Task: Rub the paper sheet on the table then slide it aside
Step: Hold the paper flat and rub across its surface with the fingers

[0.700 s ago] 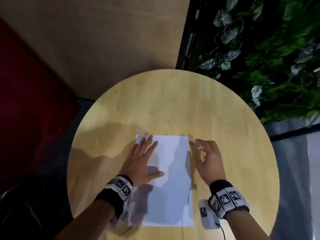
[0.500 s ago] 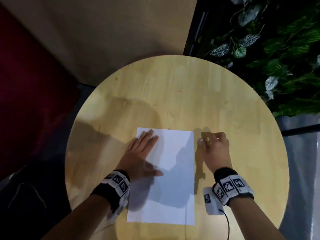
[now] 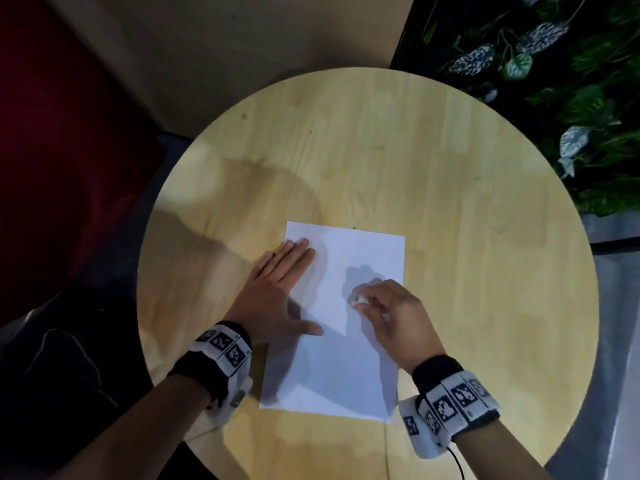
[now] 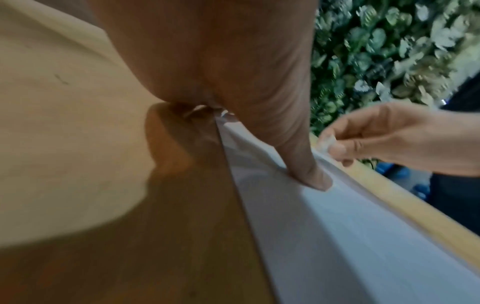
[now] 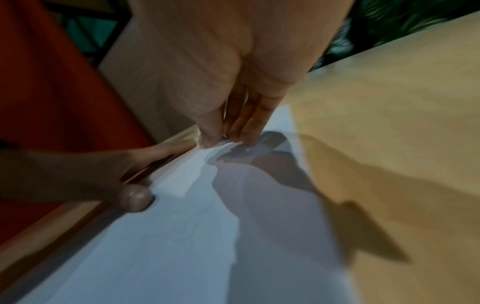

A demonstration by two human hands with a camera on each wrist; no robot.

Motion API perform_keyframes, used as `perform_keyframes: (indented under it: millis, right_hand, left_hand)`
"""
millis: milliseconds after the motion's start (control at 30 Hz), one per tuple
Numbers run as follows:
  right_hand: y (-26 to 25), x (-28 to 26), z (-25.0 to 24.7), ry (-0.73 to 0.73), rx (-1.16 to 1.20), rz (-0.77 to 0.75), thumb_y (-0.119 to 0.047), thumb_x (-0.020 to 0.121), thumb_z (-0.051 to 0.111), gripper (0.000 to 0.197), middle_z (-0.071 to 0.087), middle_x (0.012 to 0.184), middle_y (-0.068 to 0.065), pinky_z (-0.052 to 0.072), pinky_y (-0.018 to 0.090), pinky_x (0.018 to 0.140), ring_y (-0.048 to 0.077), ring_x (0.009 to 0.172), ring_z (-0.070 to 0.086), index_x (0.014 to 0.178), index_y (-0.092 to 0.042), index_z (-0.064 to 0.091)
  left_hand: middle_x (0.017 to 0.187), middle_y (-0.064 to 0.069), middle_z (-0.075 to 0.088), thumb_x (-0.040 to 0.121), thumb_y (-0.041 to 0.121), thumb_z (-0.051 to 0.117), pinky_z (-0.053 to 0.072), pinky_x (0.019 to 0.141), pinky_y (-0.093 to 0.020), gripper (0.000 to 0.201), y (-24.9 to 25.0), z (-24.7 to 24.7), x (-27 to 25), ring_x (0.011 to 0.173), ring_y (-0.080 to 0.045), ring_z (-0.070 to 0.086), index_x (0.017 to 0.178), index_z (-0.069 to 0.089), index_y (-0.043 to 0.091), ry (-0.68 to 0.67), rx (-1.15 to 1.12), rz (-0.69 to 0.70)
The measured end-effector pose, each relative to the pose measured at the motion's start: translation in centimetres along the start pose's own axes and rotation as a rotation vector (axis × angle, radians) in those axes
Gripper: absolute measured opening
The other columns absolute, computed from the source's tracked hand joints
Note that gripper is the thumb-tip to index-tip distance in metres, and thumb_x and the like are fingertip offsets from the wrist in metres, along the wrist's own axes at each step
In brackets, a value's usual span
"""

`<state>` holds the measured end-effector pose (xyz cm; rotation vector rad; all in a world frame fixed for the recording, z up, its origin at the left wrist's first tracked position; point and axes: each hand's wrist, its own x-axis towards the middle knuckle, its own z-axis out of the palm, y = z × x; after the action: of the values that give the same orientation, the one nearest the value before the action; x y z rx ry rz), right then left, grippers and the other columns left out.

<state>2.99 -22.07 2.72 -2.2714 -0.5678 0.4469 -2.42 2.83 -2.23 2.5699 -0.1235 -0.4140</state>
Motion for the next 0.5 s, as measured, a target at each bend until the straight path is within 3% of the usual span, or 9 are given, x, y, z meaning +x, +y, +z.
perform_keyframes:
  millis: [67,200,367,500]
  right_hand:
    - [-0.4,1.1,1.7,-0.002,-0.047,-0.037,-0.013,0.089,0.067,0.005,0.049,0.084,-0.021,0.034,0.005,0.072,-0.004,0.074,0.048,0.094,-0.016,0.067]
    - [-0.7,5.0,4.2,0.086,-0.119,-0.040,-0.013,0.088,0.066,0.006,0.060,0.087,0.003,0.041,0.020,0.073,0.020,0.077,0.058,0.093,-0.011,0.069]
    - [-1.0,6.3,5.7,0.166,-0.129,-0.030,-0.008,0.085,0.067,0.006,0.063,0.087,0.006,0.042,0.022,0.075,0.023,0.081,0.060,0.090,-0.010,0.069]
    - [-1.8,1.6,6.2,-0.018,-0.165,-0.167,-0.005,0.085,0.067,0.008,0.065,0.089,0.006,0.043,0.022,0.077,0.023,0.084,0.061,0.091,-0.009,0.068]
  left_hand:
    - [0.171,0.006,-0.001,0.057,0.093,0.065,-0.004,0.126,-0.035,0.141,-0.6,-0.1,-0.1,0.157,-0.010,-0.007,0.164,0.012,0.018,-0.010,0.028,0.029]
    - [0.171,0.008,-0.004,0.051,0.096,0.065,-0.009,0.125,-0.031,0.150,-0.9,0.0,-0.2,0.155,-0.006,-0.011,0.164,0.005,0.018,-0.028,0.069,0.014]
    - [0.170,0.009,-0.013,0.051,0.100,0.059,-0.014,0.123,-0.028,0.152,-0.9,0.1,0.0,0.154,-0.006,-0.017,0.164,-0.004,0.019,-0.038,0.126,-0.020]
    - [0.171,0.004,-0.007,0.052,0.101,0.052,-0.007,0.125,-0.034,0.149,-0.9,0.2,-0.1,0.156,-0.011,-0.011,0.164,0.003,0.016,-0.024,0.164,0.009]
